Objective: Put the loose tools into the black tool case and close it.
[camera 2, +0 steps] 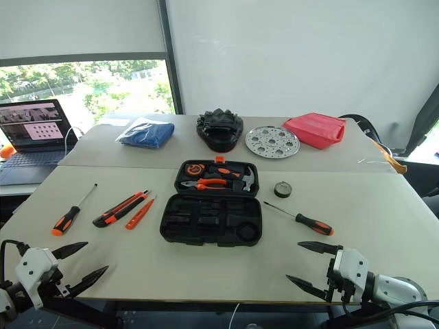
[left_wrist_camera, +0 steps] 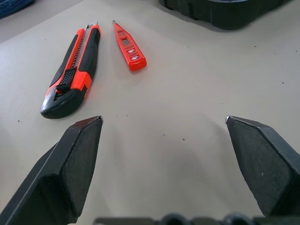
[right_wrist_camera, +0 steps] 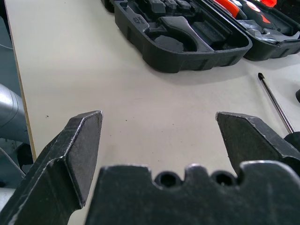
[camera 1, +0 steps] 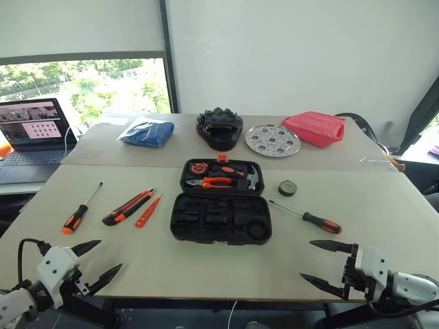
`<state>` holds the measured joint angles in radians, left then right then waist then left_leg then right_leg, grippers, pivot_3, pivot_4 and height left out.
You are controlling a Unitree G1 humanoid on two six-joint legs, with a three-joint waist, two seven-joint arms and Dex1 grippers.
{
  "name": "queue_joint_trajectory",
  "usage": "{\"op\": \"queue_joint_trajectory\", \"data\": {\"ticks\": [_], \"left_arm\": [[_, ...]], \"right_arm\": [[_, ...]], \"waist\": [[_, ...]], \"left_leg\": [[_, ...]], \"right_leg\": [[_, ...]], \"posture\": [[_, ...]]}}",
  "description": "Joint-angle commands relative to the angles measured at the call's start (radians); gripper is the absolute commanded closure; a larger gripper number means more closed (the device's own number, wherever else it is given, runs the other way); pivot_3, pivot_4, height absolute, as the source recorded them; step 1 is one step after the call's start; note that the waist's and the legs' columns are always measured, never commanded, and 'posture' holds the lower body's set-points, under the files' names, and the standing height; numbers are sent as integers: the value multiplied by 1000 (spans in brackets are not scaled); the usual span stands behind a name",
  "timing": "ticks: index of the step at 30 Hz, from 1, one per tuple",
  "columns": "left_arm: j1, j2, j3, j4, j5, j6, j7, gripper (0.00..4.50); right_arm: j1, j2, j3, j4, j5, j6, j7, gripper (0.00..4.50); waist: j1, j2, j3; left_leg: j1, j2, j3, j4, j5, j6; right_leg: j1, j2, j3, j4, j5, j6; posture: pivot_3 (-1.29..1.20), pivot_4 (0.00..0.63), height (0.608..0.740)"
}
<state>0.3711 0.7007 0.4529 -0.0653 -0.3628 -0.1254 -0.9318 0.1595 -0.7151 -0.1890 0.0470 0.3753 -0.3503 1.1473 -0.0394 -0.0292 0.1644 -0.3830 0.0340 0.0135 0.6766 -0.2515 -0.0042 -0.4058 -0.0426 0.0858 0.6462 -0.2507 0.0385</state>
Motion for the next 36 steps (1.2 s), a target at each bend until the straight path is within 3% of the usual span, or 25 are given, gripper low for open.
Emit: {"op": "queue_joint_trajectory", "data": {"ticks": [1, 3, 7, 12, 17, 22, 26, 31, 36], "left_arm": [[-13, -3, 41, -14, -81, 71, 15, 0], [0, -7, 122, -26, -185, 201, 56, 0], [106, -68, 253, -33, -254, 317, 150, 0], [191, -151, 341, 27, -287, 350, 177, 0], [140, -112, 352, 9, -324, 382, 157, 0], [-25, 62, 278, -25, -342, 528, 147, 0], [-240, 190, 168, 8, -298, 685, 247, 0], [-542, 254, 43, 129, -265, 940, 414, 0], [-804, 284, -149, 367, -145, 1081, 450, 0]], "right_arm": [[-31, 21, -27, -48, 54, -10, -20, 12], [-75, 91, -20, -128, 149, 8, -53, 12], [-122, 138, 23, -298, 310, 165, -74, 12], [-138, 186, 80, -363, 259, 131, -63, 12], [-115, 192, 67, -335, 216, 95, -55, 12], [-88, 188, 56, -332, 199, 84, -59, 12], [-73, 193, 48, -333, 188, 74, -70, 12], [-54, 195, 39, -327, 185, 69, -75, 12], [-58, 199, 47, -325, 184, 76, -75, 12]], "waist": [[0, 0, 0], [-5, -1, 1], [-24, 0, 1], [-18, -3, 1], [16, -7, 0], [29, -9, -1], [23, -8, -2], [10, -7, -1], [6, -7, -1]], "left_leg": [[0, 0, 0, 0, 0, 0], [0, 0, 0, 0, 0, 0], [0, 6, -1, -1, 0, 0], [0, 4, -1, -2, -3, 1], [0, 2, -2, 0, -3, 1], [1, 2, -2, 1, -3, 1], [1, 3, -4, 1, -3, 1], [0, 2, -6, -2, -3, 1], [-1, 0, -9, -3, -3, 1]], "right_leg": [[0, 0, 0, 0, 0, 0], [0, 0, 0, 0, 0, 0], [-1, 3, 0, 1, -1, 0], [-1, 1, -1, 1, -1, -3], [0, -3, -4, 0, -2, -3], [1, -1, -6, 1, -5, -1], [2, -1, -10, 2, -5, -4], [0, 0, -11, 2, -2, -10], [0, -1, -13, 3, -2, -10]], "posture": [[0, 150, 740], [0, 150, 740], [0, 150, 740], [0, 150, 740], [0, 150, 740], [0, 150, 740], [0, 150, 740], [0, 150, 740], [0, 150, 740]]}}
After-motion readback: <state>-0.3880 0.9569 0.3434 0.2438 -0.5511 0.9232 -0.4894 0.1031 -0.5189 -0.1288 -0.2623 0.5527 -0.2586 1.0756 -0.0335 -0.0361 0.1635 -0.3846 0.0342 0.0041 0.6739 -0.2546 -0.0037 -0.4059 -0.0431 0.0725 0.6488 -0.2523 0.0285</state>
